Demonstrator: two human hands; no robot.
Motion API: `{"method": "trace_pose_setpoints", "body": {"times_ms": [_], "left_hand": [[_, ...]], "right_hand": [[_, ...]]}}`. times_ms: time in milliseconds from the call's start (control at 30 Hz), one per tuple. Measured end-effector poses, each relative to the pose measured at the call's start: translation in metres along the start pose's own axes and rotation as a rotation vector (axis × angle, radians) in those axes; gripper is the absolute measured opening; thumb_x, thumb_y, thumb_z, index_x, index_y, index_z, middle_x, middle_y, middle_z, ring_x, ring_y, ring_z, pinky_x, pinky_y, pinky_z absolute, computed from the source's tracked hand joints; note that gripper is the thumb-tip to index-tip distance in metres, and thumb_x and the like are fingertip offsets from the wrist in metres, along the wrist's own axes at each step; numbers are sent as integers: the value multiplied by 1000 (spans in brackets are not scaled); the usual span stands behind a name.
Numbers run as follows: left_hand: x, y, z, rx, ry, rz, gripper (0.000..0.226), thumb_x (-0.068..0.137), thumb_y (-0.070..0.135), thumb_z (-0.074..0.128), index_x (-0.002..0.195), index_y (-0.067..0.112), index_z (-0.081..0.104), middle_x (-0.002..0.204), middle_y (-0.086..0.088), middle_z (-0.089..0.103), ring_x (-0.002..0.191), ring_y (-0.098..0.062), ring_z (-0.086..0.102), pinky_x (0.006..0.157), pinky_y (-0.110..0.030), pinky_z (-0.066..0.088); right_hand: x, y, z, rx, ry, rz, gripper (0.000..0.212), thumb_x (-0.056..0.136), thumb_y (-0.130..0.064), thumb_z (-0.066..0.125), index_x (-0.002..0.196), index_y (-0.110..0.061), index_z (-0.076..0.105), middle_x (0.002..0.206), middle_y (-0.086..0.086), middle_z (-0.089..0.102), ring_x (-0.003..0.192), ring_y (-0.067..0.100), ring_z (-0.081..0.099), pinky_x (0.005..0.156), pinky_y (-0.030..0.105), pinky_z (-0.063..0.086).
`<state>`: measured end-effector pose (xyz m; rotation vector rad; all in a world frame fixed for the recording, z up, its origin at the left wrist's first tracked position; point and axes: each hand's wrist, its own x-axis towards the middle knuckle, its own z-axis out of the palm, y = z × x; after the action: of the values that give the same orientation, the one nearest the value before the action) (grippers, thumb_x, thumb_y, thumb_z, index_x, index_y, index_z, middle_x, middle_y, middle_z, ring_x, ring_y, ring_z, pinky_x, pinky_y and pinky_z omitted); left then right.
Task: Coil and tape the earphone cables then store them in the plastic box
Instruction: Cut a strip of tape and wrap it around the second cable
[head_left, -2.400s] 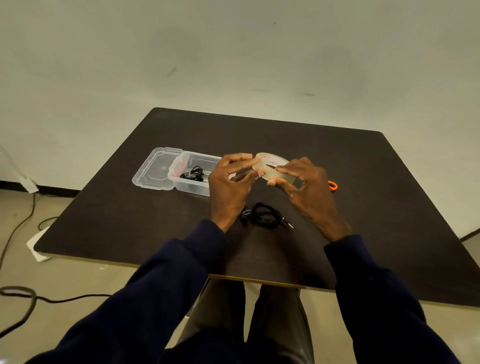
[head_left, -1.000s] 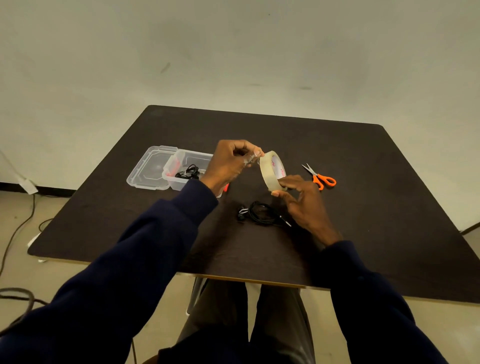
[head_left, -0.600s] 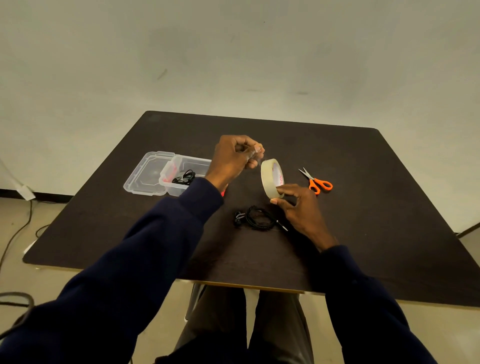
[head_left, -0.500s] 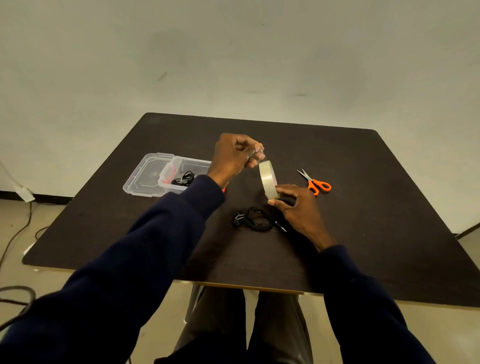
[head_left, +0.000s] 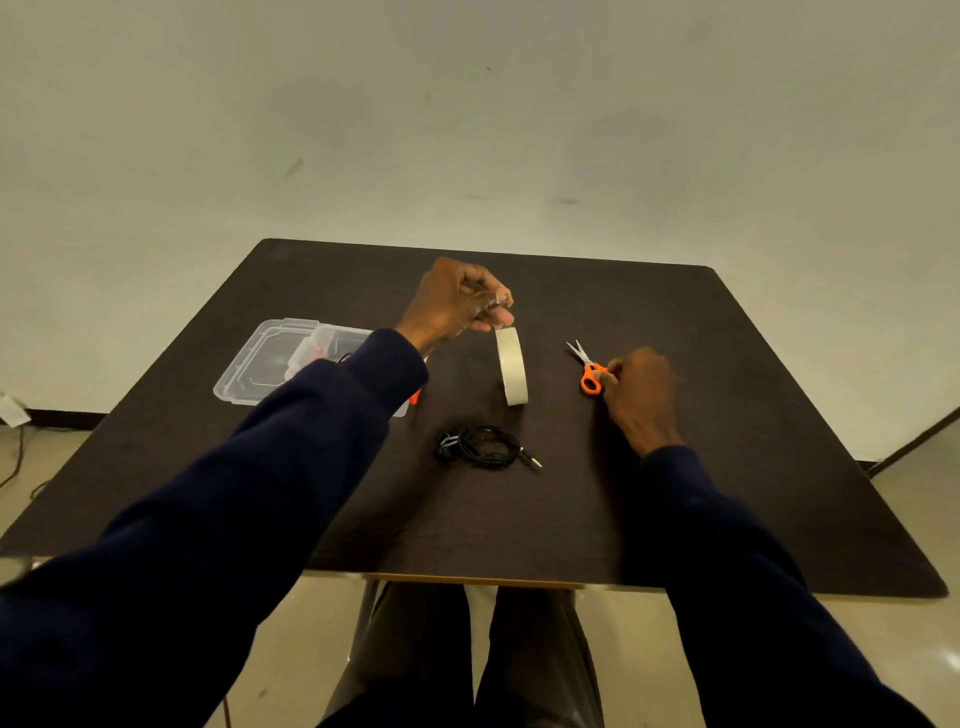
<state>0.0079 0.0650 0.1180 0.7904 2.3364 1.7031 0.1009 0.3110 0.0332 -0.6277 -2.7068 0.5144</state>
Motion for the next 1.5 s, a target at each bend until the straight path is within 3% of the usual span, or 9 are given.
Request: {"method": "trace_pose_setpoints", "body": {"times_ms": [200,367,667,933,1067,1133,1200,1333,1500], "left_hand": [[4,4,-2,17,-14,-15,22,99,11,66,106,-9,71,97,-26,75,94,-37,76,86,-44,62],[5,1,-1,8,-9,-17,22,99,11,66,108,-8,71,98,-24,76,94,-34,77,79,-37,64],[8,-2,9,30,-16,-4,18,100,13,65,105,-3,71,94,-20,77,91,-30,78,84,-47,63],[7,-2,9,20,12,-6,20,101,13,63,108,-4,70,95,-20,77,90,-29,78,82,-41,64],[5,-1,10,0,2,4,20,101,11,63,109,-6,70,97,-22,76,93,-31,77,83,-40,64],[3,-1,9,-20,2,10,20,101,9,63,110,-7,70,98,-23,76,93,-32,77,84,-43,63],[1,-1,9,-24,-2,31,19,100,8,64,110,-8,70,98,-24,75,93,-33,77,84,-43,63],[-4,-3,3,-94,20,42,19,99,6,66,109,-9,70,99,-27,75,93,-36,76,82,-39,64],[-2,-11,-6,-147,63,20,18,100,7,65,107,-9,70,94,-25,76,86,-38,77,77,-40,65]], "right_hand": [[3,-16,7,-230,7,-51,39,100,-36,61,87,0,69,97,21,66,87,35,55,78,38,36],[2,-28,-5,-265,-141,-64,24,96,-19,64,112,-2,66,116,20,66,114,39,58,87,48,53],[-20,-28,8,-299,-182,-117,29,94,-6,61,123,-7,61,128,20,50,123,37,44,88,48,51],[-25,-25,18,-136,-86,-145,38,99,-11,60,137,-15,62,128,15,56,121,31,49,91,39,48],[-21,-36,15,265,90,-219,40,95,-17,71,135,-12,64,129,9,60,115,23,58,88,22,47],[-11,-48,13,513,-16,-264,57,90,-17,77,143,-16,57,138,-1,58,116,13,59,85,13,50],[-4,-62,12,602,-156,-299,62,90,-17,77,147,-19,52,145,-2,55,123,9,55,94,22,54],[0,-71,26,720,-132,-303,32,95,-13,70,126,-11,71,117,-5,72,107,9,69,97,39,57],[-6,-68,32,841,-81,-215,30,94,-19,73,123,-10,73,103,-18,73,96,-2,72,86,24,60]]}}
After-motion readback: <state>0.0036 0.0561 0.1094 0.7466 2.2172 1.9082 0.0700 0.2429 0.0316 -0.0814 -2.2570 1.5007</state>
